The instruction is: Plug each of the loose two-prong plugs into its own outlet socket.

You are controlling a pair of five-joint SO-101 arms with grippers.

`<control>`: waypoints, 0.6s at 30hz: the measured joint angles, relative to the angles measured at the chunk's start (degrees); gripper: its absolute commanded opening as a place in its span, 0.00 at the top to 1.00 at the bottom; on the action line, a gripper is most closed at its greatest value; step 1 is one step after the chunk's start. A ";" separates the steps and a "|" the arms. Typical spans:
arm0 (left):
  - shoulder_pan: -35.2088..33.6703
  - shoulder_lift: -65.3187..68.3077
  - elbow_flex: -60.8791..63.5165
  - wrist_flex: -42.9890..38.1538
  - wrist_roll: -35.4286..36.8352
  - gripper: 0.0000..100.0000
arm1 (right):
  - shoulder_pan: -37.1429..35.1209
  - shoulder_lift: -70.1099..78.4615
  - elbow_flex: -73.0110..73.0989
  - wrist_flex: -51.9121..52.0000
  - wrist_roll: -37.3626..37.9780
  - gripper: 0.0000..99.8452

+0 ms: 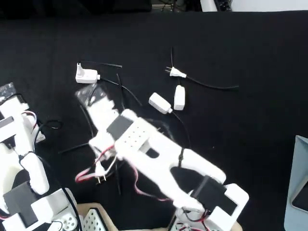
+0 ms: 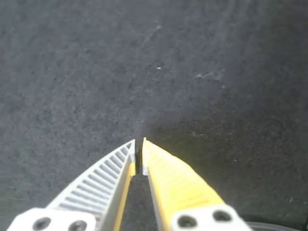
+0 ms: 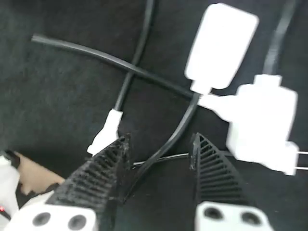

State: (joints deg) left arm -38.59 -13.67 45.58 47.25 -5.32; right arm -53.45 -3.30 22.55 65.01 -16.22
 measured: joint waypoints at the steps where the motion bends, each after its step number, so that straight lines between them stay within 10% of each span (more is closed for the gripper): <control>1: -0.18 0.00 0.00 0.00 0.09 0.96 | -1.14 0.88 0.88 -1.14 -0.09 0.82; 18: -0.26 0.00 0.00 0.00 0.26 0.96 | -7.82 17.76 -4.75 -1.93 -4.40 0.82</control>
State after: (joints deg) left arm -38.86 -13.67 45.58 47.25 -5.05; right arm -61.27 14.46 17.80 63.08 -20.62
